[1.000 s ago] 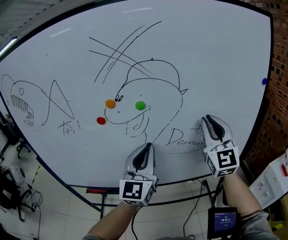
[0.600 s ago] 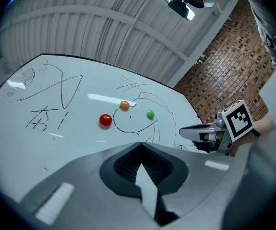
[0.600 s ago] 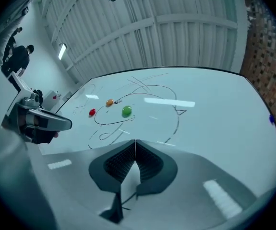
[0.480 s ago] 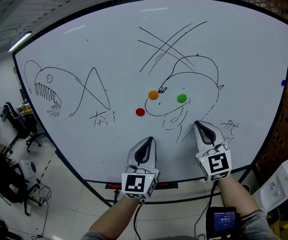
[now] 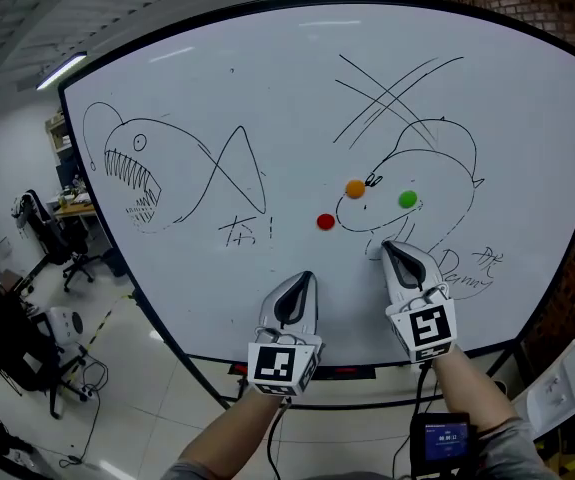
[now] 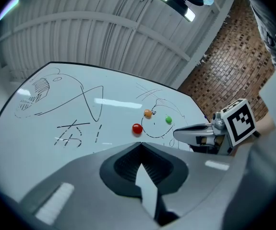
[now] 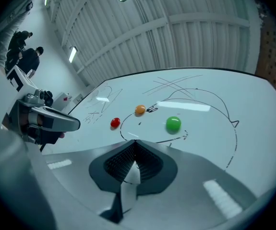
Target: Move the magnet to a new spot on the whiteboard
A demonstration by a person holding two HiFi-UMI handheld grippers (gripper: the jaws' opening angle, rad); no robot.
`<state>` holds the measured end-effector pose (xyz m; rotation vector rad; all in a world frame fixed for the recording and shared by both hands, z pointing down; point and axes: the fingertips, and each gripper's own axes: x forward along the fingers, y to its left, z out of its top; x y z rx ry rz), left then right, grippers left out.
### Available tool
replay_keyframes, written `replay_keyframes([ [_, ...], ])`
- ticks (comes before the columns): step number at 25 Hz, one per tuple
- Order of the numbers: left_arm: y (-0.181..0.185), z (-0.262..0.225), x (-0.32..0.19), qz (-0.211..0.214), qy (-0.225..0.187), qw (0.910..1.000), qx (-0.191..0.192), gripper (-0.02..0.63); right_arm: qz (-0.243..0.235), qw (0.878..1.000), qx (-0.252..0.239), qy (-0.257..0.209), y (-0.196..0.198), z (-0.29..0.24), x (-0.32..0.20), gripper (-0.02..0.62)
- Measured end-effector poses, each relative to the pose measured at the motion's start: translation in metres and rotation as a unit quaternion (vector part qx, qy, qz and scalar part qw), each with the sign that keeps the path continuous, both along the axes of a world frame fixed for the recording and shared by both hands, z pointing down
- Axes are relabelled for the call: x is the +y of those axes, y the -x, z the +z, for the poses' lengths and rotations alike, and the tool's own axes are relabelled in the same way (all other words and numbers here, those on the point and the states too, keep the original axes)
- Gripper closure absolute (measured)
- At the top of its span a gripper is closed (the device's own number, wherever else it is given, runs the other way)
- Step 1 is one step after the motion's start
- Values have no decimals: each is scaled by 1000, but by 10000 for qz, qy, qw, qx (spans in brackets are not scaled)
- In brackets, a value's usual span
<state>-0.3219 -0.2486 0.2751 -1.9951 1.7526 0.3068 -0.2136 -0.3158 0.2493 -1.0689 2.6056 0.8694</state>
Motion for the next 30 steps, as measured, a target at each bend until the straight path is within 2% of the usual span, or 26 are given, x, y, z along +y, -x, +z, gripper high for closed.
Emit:
replay_keyframes([
  [2, 11, 0, 6, -69, -8, 10000, 7, 605, -97, 9999, 25, -100, 16, -4, 5, 586],
  [5, 27, 0, 15, -168, -27, 9999, 18, 606, -254, 9993, 129, -221, 42, -8, 13, 493],
  [8, 41, -2, 24, -249, -21, 9997, 72, 606, -259, 9981, 267, -486, 65, -17, 19, 451],
  [13, 64, 0, 38, -408, -49, 9991, 103, 606, 2, 9962, 443, -753, 91, -28, 16, 426],
  [16, 77, 1, 45, -499, -51, 9987, 84, 606, 360, 9944, 558, -818, 99, -30, 8, 410],
  [19, 89, 0, 51, -570, -66, 9983, 92, 606, 858, 9893, 617, -1011, 100, -31, 5, 448],
  [21, 94, 1, 53, -603, -94, 9981, 90, 605, 1028, 9867, 654, -1080, 101, -30, 4, 463],
  [30, 89, 4, 49, -497, -47, 9987, 97, 605, 953, 9905, 617, -782, 95, -26, 2, 468],
])
